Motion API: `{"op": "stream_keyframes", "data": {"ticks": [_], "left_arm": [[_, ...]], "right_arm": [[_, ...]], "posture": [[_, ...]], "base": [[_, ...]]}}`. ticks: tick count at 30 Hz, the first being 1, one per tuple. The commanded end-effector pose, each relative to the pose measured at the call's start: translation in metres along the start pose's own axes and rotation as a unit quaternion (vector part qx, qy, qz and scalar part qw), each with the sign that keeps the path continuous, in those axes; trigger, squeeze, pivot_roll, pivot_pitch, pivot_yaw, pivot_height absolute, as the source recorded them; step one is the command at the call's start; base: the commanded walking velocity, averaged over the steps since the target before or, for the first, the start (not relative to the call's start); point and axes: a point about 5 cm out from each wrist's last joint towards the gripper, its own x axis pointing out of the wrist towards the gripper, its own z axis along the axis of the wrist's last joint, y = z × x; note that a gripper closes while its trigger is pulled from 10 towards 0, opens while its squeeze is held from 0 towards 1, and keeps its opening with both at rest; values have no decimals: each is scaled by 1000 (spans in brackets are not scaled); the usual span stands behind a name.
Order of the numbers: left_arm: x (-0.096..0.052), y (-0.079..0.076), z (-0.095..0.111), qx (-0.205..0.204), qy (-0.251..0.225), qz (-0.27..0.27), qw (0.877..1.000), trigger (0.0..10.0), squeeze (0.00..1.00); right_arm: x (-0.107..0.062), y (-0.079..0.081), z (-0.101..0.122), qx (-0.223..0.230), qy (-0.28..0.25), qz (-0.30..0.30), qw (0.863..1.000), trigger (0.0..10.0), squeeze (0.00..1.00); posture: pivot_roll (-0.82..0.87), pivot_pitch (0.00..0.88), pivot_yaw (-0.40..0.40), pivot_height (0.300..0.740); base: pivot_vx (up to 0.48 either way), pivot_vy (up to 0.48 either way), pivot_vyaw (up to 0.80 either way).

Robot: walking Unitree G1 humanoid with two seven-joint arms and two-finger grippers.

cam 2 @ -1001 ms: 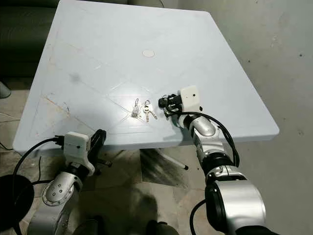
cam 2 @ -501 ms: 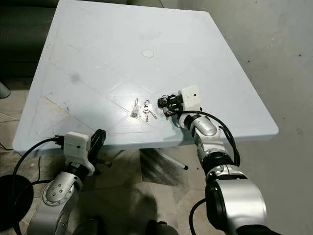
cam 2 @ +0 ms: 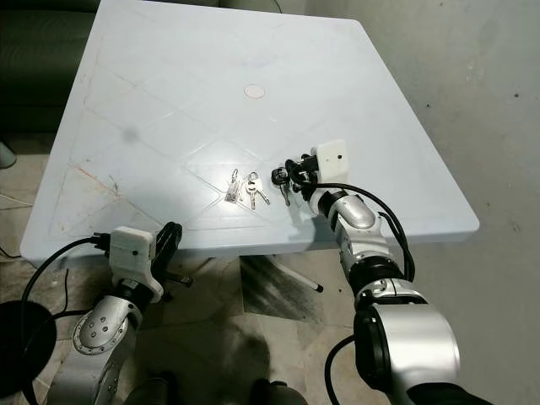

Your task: Hang keys on a hook

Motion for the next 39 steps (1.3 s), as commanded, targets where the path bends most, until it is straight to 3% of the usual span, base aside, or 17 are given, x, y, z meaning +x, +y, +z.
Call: {"op": "stream_keyframes", "data": {"ticks": [1, 12, 25, 26, 27, 30, 32, 33, 35, 36, 38, 39], "left_arm": [[-4, 0, -7, 0, 20, 2, 1000, 10000, 0], [-5, 0, -7, -1, 20, 6, 1000, 10000, 0], [-6, 1, -7, -1, 20, 9, 1000, 10000, 0], [-6, 1, -7, 0, 20, 9, 1000, 10000, 0], [-6, 1, -7, 0, 20, 9, 1000, 10000, 0], [-7, 0, -7, 0, 20, 9, 1000, 10000, 0], [-7, 0, -7, 0, 20, 9, 1000, 10000, 0], [-6, 1, -7, -1, 20, 10, 1000, 10000, 0], [-7, 1, -7, -1, 20, 11, 1000, 10000, 0], [-7, 1, -7, -1, 20, 11, 1000, 10000, 0], [-7, 1, -7, -1, 20, 12, 1000, 10000, 0], [-7, 1, -7, -1, 20, 12, 1000, 10000, 0]], "right_arm": [[-1, -1, -2, -5, 14, 6, 1000, 10000, 0], [1, 4, 0, -12, 3, 23, 1000, 10000, 0], [0, 5, -6, -41, 27, 22, 999, 10000, 0], [0, 5, -6, -42, 27, 21, 999, 7725, 0], [0, 4, -6, -43, 27, 20, 999, 7725, 0], [0, 5, -7, -46, 33, 21, 998, 2980, 0], [0, 5, -8, -47, 33, 20, 998, 3294, 0], [-1, 4, -7, -46, 31, 20, 998, 353, 0], [-1, 4, -7, -52, 30, 20, 998, 392, 0], [-1, 4, -7, -52, 34, 21, 998, 3137, 0], [-1, 3, -8, -52, 34, 20, 998, 3255, 0], [-1, 3, -7, -53, 34, 19, 998, 3804, 0]], "posture": [[178, 222, -158, 740], [184, 225, -161, 740], [184, 230, -163, 740], [184, 230, -163, 740], [184, 233, -162, 740], [183, 234, -163, 740], [183, 234, -163, 740], [183, 234, -163, 740], [184, 234, -163, 740], [184, 234, -163, 740], [184, 235, -164, 740], [184, 235, -164, 740]], "base": [[0, 0, 0], [0, 0, 0], [0, 0, 0], [0, 0, 0], [0, 0, 0], [0, 0, 0], [0, 0, 0], [0, 0, 0], [0, 0, 0], [0, 0, 0], [0, 0, 0], [0, 0, 0]]}}
